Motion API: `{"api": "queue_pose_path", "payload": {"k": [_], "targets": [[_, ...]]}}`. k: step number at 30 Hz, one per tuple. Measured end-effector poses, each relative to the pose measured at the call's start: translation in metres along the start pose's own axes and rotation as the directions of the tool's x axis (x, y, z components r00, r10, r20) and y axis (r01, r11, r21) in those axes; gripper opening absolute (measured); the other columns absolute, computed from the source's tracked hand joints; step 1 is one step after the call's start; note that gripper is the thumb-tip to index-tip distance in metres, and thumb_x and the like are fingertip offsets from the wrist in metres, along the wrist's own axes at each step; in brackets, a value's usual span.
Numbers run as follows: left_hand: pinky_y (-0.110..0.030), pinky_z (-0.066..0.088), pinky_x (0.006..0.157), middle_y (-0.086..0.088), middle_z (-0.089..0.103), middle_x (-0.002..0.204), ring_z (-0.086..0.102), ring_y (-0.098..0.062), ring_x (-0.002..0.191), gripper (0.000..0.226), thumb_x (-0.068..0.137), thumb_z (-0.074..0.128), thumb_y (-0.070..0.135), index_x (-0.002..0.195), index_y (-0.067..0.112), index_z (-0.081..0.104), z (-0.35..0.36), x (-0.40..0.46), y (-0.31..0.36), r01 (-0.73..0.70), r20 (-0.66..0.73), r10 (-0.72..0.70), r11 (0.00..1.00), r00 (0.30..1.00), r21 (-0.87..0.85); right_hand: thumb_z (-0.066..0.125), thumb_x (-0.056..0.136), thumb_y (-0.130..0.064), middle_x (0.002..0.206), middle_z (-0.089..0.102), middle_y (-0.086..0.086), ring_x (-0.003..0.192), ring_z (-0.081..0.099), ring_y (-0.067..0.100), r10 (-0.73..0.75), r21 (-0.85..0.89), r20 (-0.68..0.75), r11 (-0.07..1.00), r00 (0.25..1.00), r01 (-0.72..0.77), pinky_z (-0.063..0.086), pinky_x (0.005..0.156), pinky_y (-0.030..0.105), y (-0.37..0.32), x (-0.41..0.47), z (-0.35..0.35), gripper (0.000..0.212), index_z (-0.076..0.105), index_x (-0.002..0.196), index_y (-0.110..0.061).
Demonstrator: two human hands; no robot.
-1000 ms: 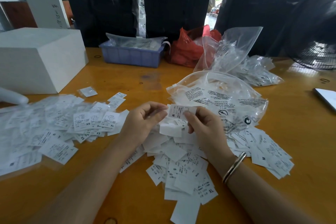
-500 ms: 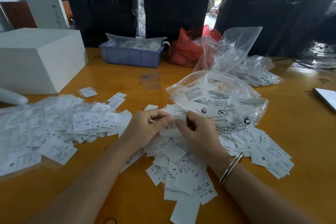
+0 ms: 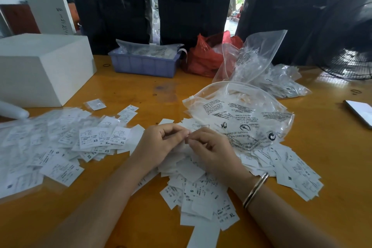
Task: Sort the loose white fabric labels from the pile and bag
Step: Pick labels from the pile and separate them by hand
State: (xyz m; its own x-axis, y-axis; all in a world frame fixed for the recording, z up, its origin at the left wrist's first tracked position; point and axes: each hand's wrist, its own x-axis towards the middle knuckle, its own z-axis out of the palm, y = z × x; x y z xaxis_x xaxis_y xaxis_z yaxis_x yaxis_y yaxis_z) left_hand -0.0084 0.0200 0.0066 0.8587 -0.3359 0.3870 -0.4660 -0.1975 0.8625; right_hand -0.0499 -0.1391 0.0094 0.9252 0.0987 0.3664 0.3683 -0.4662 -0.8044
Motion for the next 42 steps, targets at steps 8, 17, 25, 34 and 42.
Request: {"api": "queue_pose_path", "payload": {"k": [8,17,25,34,42], "targets": [[-0.007,0.045,0.049,0.022,0.065,0.082,0.06,0.006,0.069,0.007,0.088,0.063,0.028,0.094,0.031,0.066,-0.023,0.002,-0.001,0.129,-0.432,-0.025,0.969,0.902,0.213,0.053,0.093,-0.008,0.088,0.061,-0.014,0.061,0.05,-0.005,-0.012,-0.01,-0.34,1.0,0.94,0.01,0.041,0.053,0.011,-0.002,0.017,-0.025,0.023,0.063,0.099,-0.027],[-0.035,0.027,0.076,-0.003,0.07,0.096,0.055,-0.024,0.095,0.013,0.088,0.064,0.032,0.098,0.025,0.068,-0.054,0.001,-0.032,0.517,-0.608,-0.001,0.527,0.794,0.675,0.048,0.094,-0.012,0.111,0.066,0.013,0.069,0.05,0.013,0.142,-0.535,-0.399,0.767,0.906,-0.355,0.049,0.066,0.029,0.042,0.087,-0.094,0.027,0.067,0.112,-0.004],[-0.036,0.031,0.081,0.002,0.066,0.098,0.055,-0.023,0.098,0.012,0.085,0.065,0.017,0.094,0.022,0.07,-0.038,0.003,-0.021,0.146,-0.304,0.17,0.6,0.938,0.786,0.06,0.087,-0.02,0.087,0.063,0.007,0.087,0.06,0.028,0.339,-0.73,-0.211,0.57,0.917,-0.378,0.049,0.075,0.034,0.057,0.089,-0.085,0.016,0.068,0.081,-0.009],[-0.021,0.039,0.075,0.021,0.056,0.084,0.047,-0.008,0.084,0.015,0.088,0.062,0.009,0.096,0.018,0.072,-0.017,0.001,-0.013,-0.138,-0.026,0.196,0.769,0.98,0.624,0.056,0.088,-0.02,0.047,0.042,0.003,0.048,0.039,0.02,0.251,-0.531,-0.365,0.735,0.897,-0.421,0.034,0.052,0.028,0.067,0.088,-0.085,0.044,0.042,0.047,-0.012],[-0.011,0.035,0.072,0.032,0.053,0.085,0.047,0.008,0.09,0.018,0.089,0.06,0.009,0.097,0.022,0.071,-0.013,0.0,-0.015,-0.138,-0.017,0.173,0.839,0.985,0.527,0.062,0.087,-0.015,0.07,0.06,-0.013,0.065,0.054,-0.003,-0.092,-0.317,-0.529,0.943,0.843,-0.096,0.038,0.06,0.006,0.032,0.072,-0.074,0.011,0.064,0.077,-0.017]]}}
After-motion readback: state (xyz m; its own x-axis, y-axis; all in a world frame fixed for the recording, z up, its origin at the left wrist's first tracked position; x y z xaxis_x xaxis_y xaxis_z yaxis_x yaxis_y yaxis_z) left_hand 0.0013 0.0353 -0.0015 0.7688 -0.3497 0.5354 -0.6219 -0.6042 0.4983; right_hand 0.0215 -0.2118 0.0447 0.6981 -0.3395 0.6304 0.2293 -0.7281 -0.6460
